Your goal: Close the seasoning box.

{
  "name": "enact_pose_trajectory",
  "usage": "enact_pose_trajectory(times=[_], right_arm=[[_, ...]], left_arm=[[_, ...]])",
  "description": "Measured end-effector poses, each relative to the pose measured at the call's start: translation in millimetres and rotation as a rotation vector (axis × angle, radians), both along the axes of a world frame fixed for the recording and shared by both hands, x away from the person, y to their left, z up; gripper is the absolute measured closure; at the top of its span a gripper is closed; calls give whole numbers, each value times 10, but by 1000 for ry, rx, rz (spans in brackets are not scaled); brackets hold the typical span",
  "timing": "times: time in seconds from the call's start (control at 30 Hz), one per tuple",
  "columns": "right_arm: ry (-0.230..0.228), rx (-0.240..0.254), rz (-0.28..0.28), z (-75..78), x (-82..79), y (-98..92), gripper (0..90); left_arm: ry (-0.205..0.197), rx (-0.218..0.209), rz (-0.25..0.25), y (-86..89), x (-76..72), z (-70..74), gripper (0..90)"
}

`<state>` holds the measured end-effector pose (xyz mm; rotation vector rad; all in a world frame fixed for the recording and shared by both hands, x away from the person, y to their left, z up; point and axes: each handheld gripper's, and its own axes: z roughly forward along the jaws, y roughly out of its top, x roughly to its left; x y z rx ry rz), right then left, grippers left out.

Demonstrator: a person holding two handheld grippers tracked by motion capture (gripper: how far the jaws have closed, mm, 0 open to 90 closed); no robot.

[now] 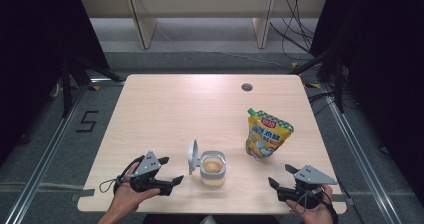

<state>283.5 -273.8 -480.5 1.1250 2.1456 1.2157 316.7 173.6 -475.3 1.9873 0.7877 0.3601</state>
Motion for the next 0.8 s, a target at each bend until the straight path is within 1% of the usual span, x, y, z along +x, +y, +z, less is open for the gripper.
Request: enact_pose_trajectory(times=[0.03,0.07,0.1,0.13,0.17,0.2,0.23,0.27,0.3,0.33,0.37,0.4,0.43,0.47,0.5,0.53,0.57,0.6,0.63,0.67,0.7,0.73,0.77,0.8], right_arm=[[7,-2,-1,0,-2,-2,266],[11,-16,-7,4,-10,-3,267],[11,-24,-9,1,-10,-7,267],[14,-18,-4,-1,-9,-10,268],[24,-12,-17,-1,-20,-4,268],[18,-8,-15,-7,-15,-7,270],[23,-15,-15,-4,-18,-9,271],[23,-18,-17,-4,-20,-8,271],[32,-9,-25,-12,-28,8,271],[25,-19,-27,-12,-27,7,271],[6,-40,3,-14,0,-10,271],[7,-39,-10,-11,-5,-7,272],[13,-32,4,-14,2,-7,273],[38,-24,-32,-8,-32,19,273],[34,-25,-25,-12,-24,24,274],[17,-37,6,-15,3,10,275],[17,-42,1,-13,-3,18,276],[21,-50,7,-15,-5,29,277],[9,-57,6,-15,-5,35,278],[-2,-62,20,-22,5,39,278],[-2,-62,20,-22,5,39,278],[9,-65,17,-16,-3,43,279],[10,-59,20,-21,2,44,279],[-16,-77,16,-18,10,28,279]], left_arm=[[-9,13,2,15,4,7,204],[-4,14,2,20,1,15,230],[-11,19,-11,31,11,21,245],[-12,19,-17,36,13,22,272],[-10,13,-28,39,11,17,334],[-16,14,-23,42,7,14,420],[-22,18,-26,45,8,14,471],[-42,33,-40,56,14,20,532],[-53,28,-43,59,17,23,572],[-46,28,-28,60,4,29,641],[-58,28,-39,64,11,39,697],[-53,26,-41,72,10,50,760],[-59,34,-51,85,19,61,817],[-56,34,-52,90,22,64,863],[-38,18,-31,86,9,55,890],[-37,17,-29,86,9,54,891],[-26,17,-35,76,2,56,892],[-41,34,-38,76,4,67,892],[-45,25,-50,61,0,82,892],[-45,24,-42,45,-12,101,892],[-45,24,-42,45,-12,101,893],[-44,19,-41,20,-24,133,892],[-55,20,-60,-9,-20,164,893],[-49,12,-56,-36,-29,177,892]])
